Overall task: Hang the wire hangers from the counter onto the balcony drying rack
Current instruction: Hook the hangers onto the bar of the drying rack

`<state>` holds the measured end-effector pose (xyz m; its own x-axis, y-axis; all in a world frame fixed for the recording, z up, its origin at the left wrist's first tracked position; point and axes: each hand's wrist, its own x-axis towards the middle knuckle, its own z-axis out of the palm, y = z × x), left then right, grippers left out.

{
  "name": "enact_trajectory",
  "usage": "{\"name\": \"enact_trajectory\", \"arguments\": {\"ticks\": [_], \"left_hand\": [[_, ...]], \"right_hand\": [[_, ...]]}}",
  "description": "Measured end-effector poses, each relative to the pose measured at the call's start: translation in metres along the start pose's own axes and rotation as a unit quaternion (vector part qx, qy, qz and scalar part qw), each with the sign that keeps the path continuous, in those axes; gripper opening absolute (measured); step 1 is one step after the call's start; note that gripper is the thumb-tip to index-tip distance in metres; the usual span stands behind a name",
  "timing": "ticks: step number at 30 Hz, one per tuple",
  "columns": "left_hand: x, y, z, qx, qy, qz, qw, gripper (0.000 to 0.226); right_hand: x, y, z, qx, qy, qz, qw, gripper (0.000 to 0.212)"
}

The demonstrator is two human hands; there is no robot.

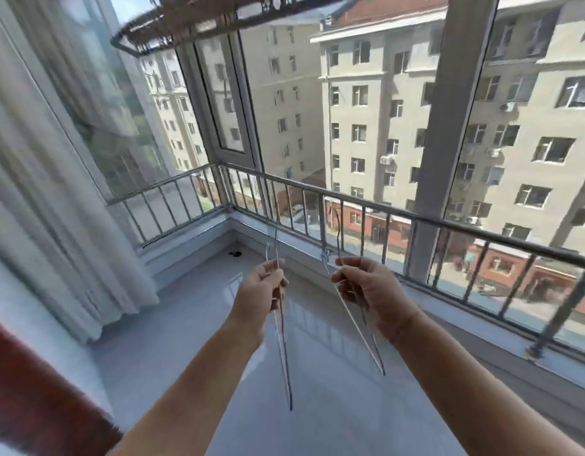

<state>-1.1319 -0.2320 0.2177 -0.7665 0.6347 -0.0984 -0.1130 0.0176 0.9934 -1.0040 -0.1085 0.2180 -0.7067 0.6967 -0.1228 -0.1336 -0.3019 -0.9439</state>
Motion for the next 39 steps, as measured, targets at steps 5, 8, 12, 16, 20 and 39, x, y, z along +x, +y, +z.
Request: {"name": "enact_trajectory", "arguments": {"ticks": [5, 8, 12, 16, 20, 39], "left_hand": [[0.062, 0.026, -0.064, 0.019, 0.056, 0.024, 0.998, 0.018], [0.104, 0.039, -0.094, 0.028, 0.082, 0.032, 0.996, 0.019], [0.167, 0.053, -0.128, 0.029, 0.115, 0.041, 0.992, 0.019], [0.230, 0.070, -0.158, 0.027, 0.149, 0.046, 0.987, 0.019], [0.290, 0.088, -0.184, 0.020, 0.178, 0.053, 0.982, 0.018], [0.592, 0.223, -0.332, 0.044, 0.098, 0.143, 0.984, 0.019]], "right_hand": [[0.076, -0.004, 0.068, 0.000, -0.065, 0.006, 0.998, 0.014], [0.124, -0.005, 0.106, 0.016, -0.105, 0.012, 0.994, 0.014], [0.192, -0.006, 0.153, 0.039, -0.150, 0.024, 0.988, 0.015], [0.264, -0.014, 0.192, 0.044, -0.191, 0.043, 0.980, 0.020], [0.334, -0.029, 0.229, 0.043, -0.217, 0.042, 0.974, 0.024], [0.602, -0.090, 0.429, -0.010, -0.203, -0.112, 0.973, 0.037]]}}
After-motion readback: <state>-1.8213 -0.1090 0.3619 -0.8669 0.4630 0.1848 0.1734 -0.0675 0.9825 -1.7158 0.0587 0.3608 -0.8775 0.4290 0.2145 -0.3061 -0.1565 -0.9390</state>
